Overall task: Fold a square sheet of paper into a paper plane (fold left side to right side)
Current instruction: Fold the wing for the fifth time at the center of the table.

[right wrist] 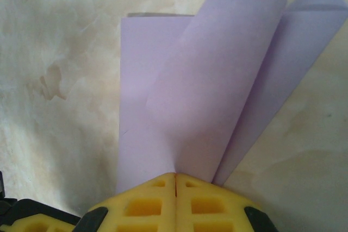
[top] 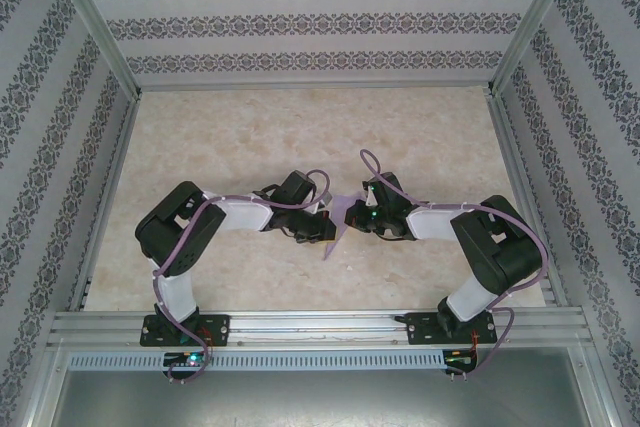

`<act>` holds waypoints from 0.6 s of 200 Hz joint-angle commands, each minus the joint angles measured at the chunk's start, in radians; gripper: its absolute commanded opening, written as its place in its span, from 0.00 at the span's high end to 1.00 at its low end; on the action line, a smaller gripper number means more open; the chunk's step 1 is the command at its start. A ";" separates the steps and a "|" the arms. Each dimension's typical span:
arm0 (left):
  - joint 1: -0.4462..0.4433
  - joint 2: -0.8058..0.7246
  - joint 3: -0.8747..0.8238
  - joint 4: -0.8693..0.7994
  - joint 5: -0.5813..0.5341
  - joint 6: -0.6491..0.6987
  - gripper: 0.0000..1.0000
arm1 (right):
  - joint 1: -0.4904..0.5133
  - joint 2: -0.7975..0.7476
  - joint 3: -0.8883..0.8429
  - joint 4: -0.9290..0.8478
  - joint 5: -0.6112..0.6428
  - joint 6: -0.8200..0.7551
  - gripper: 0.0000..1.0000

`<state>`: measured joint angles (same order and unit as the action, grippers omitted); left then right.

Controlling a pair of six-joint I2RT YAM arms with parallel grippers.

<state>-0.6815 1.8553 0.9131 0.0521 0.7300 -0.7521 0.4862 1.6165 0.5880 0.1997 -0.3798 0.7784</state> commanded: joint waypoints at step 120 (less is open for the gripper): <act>-0.022 0.065 -0.047 -0.026 -0.073 0.021 0.94 | -0.017 -0.074 0.066 -0.115 -0.016 -0.070 1.00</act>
<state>-0.6819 1.8900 0.9035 0.0864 0.7361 -0.7517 0.4858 1.6058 0.6151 0.1436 -0.3878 0.7517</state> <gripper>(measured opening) 0.069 0.043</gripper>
